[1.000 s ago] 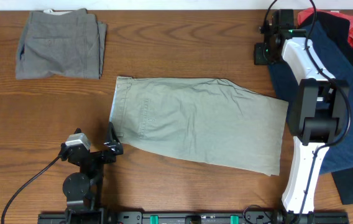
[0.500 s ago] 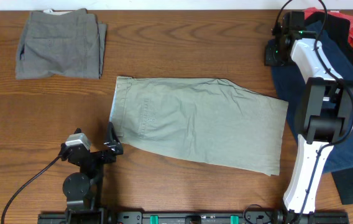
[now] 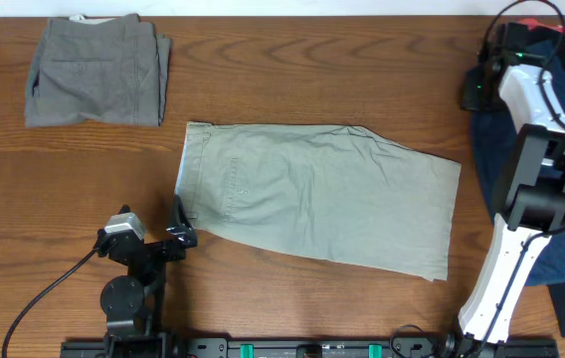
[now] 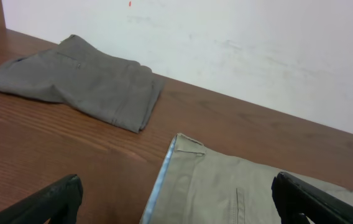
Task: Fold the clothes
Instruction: 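Move the right gripper to the right end of the khaki shorts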
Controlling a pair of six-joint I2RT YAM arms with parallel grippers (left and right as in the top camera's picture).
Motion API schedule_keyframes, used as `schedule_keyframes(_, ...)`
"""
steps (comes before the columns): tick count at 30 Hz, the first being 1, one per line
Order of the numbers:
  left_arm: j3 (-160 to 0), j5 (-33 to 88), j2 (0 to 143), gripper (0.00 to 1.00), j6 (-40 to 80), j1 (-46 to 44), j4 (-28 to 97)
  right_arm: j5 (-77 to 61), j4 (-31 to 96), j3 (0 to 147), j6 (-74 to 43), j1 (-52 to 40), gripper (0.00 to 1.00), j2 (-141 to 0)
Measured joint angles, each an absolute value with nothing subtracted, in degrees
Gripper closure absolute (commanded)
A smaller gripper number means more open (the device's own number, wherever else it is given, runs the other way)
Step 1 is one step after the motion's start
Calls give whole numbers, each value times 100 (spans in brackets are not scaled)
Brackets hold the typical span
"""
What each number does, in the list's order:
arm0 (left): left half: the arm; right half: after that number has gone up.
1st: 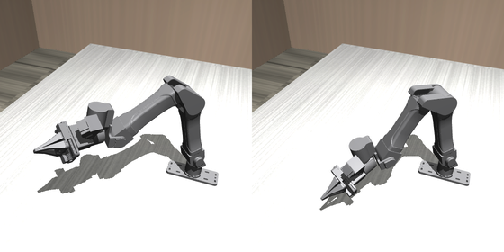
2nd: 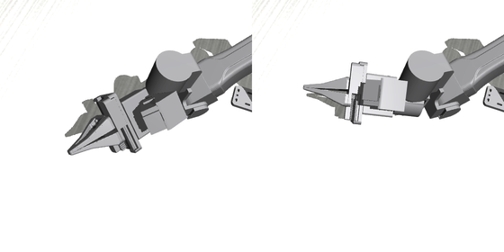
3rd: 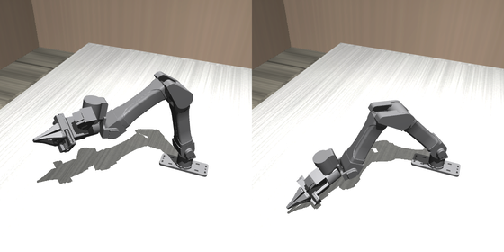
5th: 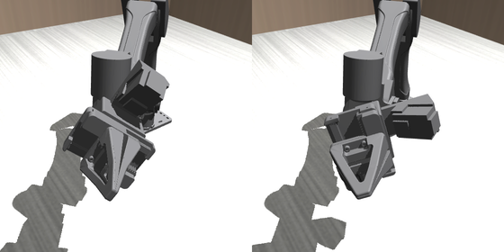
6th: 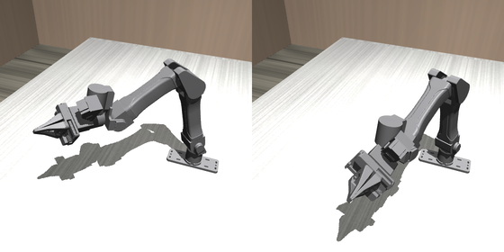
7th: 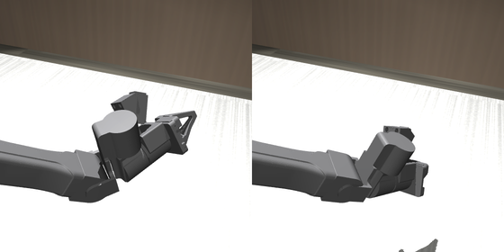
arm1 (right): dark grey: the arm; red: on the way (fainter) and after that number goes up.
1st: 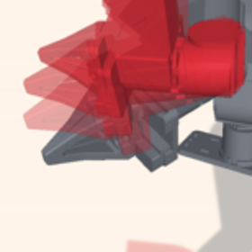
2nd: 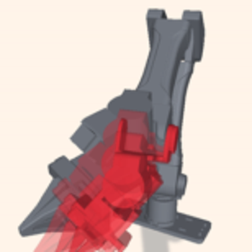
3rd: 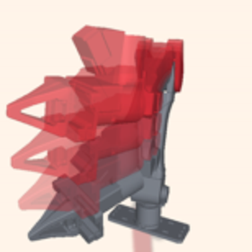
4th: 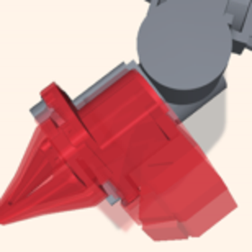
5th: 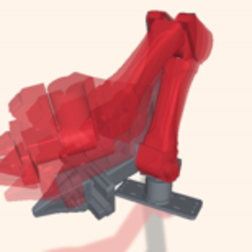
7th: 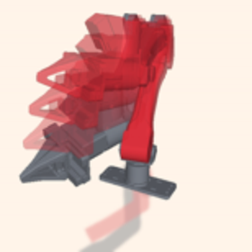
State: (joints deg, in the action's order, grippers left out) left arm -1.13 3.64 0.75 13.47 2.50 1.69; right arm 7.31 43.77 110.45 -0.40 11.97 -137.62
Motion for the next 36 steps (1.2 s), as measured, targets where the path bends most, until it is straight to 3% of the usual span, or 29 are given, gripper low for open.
schedule_keyframes(6,-113,364,75,2,1347,250,169,816,4781,11301,-180,1356,84,-13841)
schedule_keyframes(11,-113,364,75,2,1347,250,169,572,5452,11957,-259,1345,57,-14007)
schedule_keyframes(13,-113,364,75,2,1347,250,169,440,5690,12210,-285,1337,54,-14018)
schedule_keyframes(23,-113,364,75,2,1347,250,169,-67,7603,14079,-943,1205,60,-14020)
schedule_keyframes(36,-113,364,75,2,1347,250,169,-156,9349,14215,-1481,1160,64,-13856)
